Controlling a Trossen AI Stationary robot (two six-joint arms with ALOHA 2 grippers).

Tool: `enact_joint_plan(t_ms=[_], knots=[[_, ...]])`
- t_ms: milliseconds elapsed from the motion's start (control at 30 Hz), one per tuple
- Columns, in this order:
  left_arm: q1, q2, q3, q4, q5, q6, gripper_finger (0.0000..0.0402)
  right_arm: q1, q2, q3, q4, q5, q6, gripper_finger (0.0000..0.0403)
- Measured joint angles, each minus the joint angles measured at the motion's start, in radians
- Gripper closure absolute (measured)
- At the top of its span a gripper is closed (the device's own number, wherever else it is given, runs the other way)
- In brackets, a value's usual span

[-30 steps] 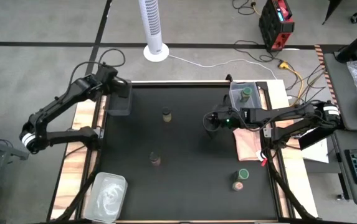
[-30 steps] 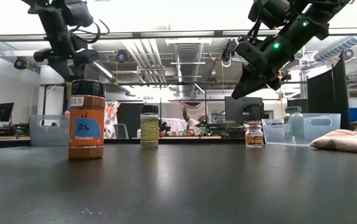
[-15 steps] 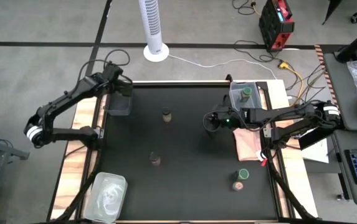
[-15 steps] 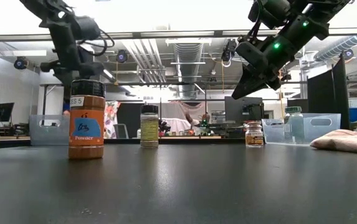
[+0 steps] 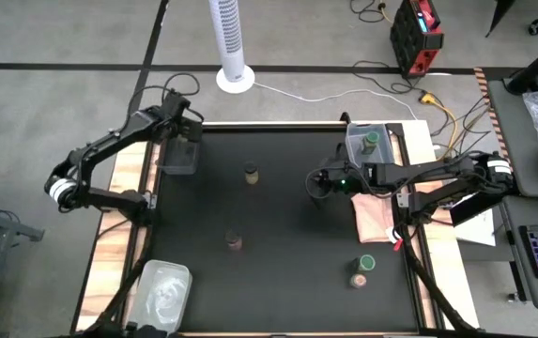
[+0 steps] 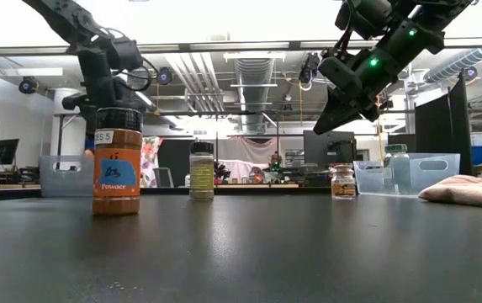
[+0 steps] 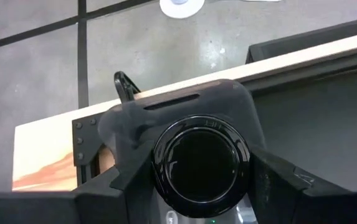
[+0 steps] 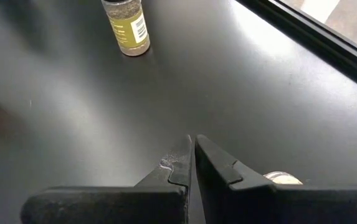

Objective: Sort spices by type
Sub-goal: Put the bottom left black spice bottle into the black bin

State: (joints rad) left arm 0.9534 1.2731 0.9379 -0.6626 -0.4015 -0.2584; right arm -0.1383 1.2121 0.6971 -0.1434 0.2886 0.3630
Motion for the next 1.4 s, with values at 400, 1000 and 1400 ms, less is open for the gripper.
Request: enact_joint_plan(t_ms=[400,1000,1400], knots=[[0.038,0.062,0.0,0.044,0.054,0.03,0.0212,0.0,0.0,-0.025,0.0,0.0,0.003,0.039],[0.065,0.108,-0.005,0.084,0.098,0.038,0.0211,0.0,0.0,-0.05,0.012,0.0,0.03,0.039],[0.073,0.155,-0.011,0.093,0.097,0.052,0.0175,0.0,0.0,-0.05,0.022,0.0,0.03,0.039]])
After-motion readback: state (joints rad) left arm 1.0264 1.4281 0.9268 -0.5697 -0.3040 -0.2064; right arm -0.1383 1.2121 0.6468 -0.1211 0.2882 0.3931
